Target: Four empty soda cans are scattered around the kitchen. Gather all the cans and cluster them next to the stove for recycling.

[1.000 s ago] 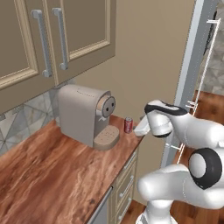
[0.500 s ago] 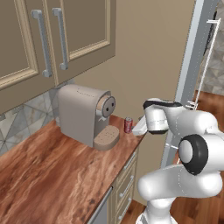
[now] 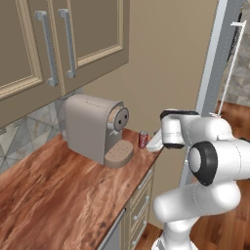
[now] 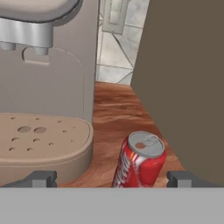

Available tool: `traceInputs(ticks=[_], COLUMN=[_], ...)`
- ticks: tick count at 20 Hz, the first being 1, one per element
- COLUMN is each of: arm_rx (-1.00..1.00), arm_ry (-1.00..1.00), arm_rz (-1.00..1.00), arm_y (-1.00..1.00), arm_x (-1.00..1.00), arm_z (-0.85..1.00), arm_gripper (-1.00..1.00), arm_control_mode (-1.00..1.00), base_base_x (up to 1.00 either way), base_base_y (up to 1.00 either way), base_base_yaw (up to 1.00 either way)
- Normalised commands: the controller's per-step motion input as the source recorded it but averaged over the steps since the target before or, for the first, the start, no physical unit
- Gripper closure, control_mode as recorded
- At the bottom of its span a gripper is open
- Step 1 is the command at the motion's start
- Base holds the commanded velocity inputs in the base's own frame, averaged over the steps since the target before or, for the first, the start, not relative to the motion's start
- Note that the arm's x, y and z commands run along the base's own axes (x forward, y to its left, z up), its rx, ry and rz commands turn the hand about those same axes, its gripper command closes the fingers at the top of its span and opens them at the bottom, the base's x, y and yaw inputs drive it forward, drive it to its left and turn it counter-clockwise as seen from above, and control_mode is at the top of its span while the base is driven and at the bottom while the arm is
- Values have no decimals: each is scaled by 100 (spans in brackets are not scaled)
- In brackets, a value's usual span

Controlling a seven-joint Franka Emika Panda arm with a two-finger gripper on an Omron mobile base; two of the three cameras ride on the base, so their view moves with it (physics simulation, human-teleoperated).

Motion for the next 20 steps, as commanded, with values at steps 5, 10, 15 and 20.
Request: traceInputs(ticks=[5, 10, 15, 20], arm_rx=[2, 2, 2, 1], arm_ry=[0, 0, 0, 0], arm_rz=[0, 0, 0, 0], arm_y=[-2, 0, 0, 0], arm_x=[1, 7, 10, 12], arm_z=[0, 0, 0, 0], arm_gripper=[-100, -100, -100, -100], arm_control_mode=[-100, -100, -100, -100], base_base_x=[0, 0, 0, 0], base_base_y=[0, 0, 0, 0], base_base_yaw=[0, 0, 0, 0])
